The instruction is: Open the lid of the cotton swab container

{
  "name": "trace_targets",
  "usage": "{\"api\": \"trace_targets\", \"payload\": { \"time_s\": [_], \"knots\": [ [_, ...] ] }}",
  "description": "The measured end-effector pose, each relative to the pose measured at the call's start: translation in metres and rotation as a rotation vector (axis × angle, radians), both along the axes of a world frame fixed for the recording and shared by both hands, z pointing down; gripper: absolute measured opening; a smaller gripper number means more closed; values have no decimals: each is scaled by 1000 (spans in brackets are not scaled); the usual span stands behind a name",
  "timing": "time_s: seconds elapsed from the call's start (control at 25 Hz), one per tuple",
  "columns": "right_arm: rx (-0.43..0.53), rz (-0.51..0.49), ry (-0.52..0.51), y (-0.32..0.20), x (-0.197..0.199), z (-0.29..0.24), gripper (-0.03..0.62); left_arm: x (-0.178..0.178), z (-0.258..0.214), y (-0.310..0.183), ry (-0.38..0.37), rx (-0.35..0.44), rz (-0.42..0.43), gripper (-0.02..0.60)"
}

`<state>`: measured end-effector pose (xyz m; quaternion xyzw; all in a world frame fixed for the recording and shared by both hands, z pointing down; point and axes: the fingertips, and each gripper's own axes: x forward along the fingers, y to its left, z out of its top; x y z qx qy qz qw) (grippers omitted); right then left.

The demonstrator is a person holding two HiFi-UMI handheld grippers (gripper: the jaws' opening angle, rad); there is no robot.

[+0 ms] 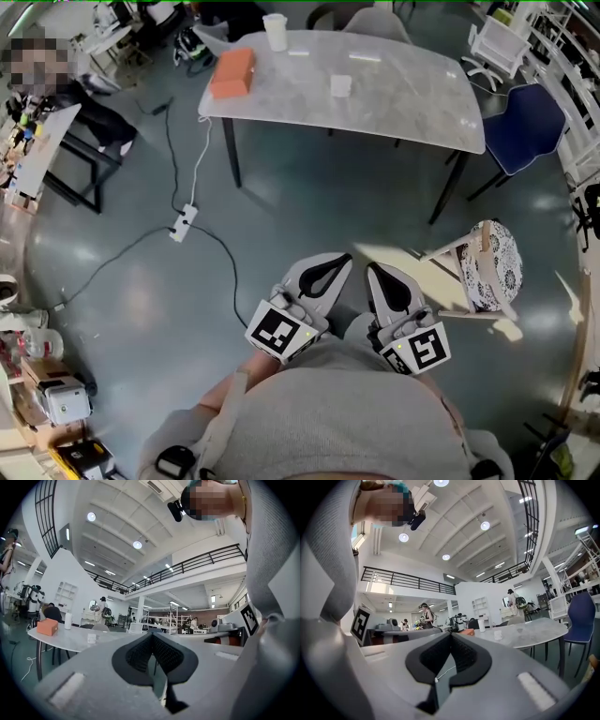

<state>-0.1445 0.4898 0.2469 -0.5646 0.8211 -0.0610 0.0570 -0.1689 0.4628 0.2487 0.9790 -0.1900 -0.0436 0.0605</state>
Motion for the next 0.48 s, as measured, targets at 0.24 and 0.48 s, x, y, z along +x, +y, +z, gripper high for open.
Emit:
{"api": "trace_targets", "payload": {
  "time_s": [0.24, 0.48],
  "knots": [
    [-15, 11, -7, 0, 2, 4, -2, 3, 3, -3, 6, -15, 18, -2],
    [-10, -2, -13, -22, 11, 6, -2, 10, 10, -22, -28, -12, 5, -2]
  ]
}}
